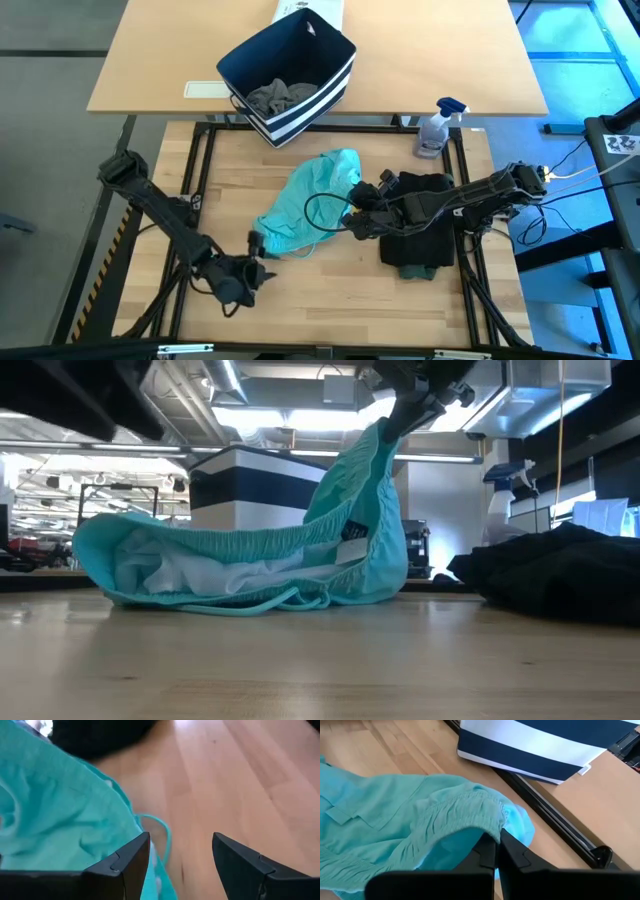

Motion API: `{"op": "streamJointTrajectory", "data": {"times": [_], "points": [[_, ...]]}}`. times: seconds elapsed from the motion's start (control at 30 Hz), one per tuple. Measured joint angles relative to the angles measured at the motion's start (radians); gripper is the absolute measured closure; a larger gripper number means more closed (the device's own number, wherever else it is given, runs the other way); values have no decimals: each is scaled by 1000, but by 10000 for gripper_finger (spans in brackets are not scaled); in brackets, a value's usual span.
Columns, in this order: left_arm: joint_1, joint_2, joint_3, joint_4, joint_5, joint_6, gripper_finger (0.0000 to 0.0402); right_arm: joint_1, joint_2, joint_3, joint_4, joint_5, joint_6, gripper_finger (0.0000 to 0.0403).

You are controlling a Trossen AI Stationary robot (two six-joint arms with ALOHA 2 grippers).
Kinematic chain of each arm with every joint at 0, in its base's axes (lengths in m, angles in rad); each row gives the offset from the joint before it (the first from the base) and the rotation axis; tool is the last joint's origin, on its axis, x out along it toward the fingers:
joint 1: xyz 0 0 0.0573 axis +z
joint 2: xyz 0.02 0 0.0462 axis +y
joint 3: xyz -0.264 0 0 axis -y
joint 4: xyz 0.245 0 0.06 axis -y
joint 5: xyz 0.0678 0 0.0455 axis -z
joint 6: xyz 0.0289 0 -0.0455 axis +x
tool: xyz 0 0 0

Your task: Fold Laundry from Bin

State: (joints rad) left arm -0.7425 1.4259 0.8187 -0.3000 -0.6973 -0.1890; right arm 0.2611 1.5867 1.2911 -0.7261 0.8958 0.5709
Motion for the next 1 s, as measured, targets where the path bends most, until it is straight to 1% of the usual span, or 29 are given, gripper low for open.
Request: {"op": "streamJointTrajectory", "data": {"times": [0.1,0.2,0.3,0.37,0.6,0.7,0.83,0.93,1.0], "points": [[10,46,0,-17,-31,12,194,0,0,0,2,0,0,402],[26,130,0,-23,-42,9,194,0,0,0,3,0,0,402],[41,206,-1,-25,-91,12,194,0,0,0,3,-7,0,402],[50,234,-2,-25,-130,11,194,0,0,0,3,-20,0,402],[70,229,-2,-49,-176,-35,194,0,0,0,0,-24,0,402],[70,229,-2,-153,-169,-78,194,0,0,0,0,-24,0,402],[70,229,-2,-287,-159,-213,194,0,0,0,-1,-24,0,402],[69,229,-2,-318,-153,-269,202,0,0,0,-1,-25,0,402],[69,229,-2,-321,-151,-274,211,0,0,0,-1,-25,0,402]]}}
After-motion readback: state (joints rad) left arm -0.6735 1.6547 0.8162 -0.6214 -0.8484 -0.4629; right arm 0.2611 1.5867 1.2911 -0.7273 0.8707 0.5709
